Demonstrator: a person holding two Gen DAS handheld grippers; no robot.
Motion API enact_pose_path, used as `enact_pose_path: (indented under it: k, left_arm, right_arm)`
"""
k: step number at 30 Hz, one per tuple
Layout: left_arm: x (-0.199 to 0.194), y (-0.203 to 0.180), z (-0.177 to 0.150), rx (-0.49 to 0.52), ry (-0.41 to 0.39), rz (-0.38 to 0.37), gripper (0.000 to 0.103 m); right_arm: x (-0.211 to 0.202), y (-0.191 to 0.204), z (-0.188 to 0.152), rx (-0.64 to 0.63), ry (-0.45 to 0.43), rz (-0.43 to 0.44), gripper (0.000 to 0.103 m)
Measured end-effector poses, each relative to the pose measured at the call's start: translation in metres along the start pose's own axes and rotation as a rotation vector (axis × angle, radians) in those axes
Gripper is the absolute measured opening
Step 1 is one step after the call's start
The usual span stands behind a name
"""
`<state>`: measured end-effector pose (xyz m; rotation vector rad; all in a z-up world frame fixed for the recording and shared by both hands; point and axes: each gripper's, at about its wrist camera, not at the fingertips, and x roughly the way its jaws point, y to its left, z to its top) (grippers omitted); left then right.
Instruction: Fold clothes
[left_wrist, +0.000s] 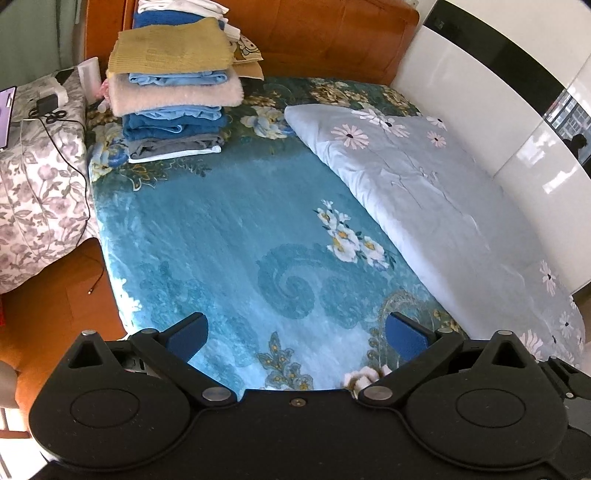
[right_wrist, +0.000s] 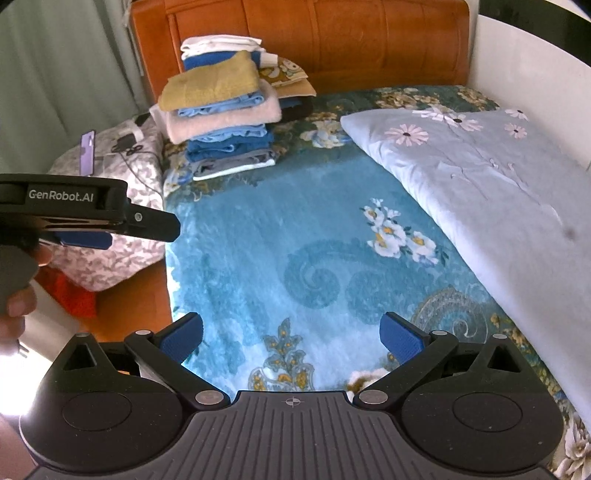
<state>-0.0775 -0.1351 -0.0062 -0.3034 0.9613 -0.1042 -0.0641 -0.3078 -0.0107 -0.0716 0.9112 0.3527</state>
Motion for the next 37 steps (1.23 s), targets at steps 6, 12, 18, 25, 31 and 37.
enact_pose_path:
  k: [6,12,18,25,31,37]
  left_arm:
    - [0.002,-0.01,-0.004,0.011,0.012,0.008,0.101]
    - [0.004,-0.014,-0.007,0.013,0.029,0.034,0.101]
    - [0.005,-0.014,-0.01,0.02,0.041,0.05,0.101]
    - [0.006,-0.014,-0.011,0.016,0.052,0.054,0.101]
    - [0.007,-0.014,-0.009,0.012,0.051,0.059,0.101]
    - [0.007,-0.013,-0.008,0.007,0.055,0.062,0.102]
  right_arm:
    - [0.0,-0.007,-0.006,0.003,0.011,0.016,0.103]
    - [0.002,-0.009,-0.009,0.002,0.022,0.027,0.103]
    - [0.004,-0.009,-0.012,-0.001,0.035,0.037,0.103]
    - [0.005,-0.01,-0.012,0.0,0.043,0.047,0.103]
    - [0.004,-0.013,-0.011,-0.001,0.044,0.051,0.103]
    - [0.005,-0.015,-0.011,-0.008,0.048,0.054,0.103]
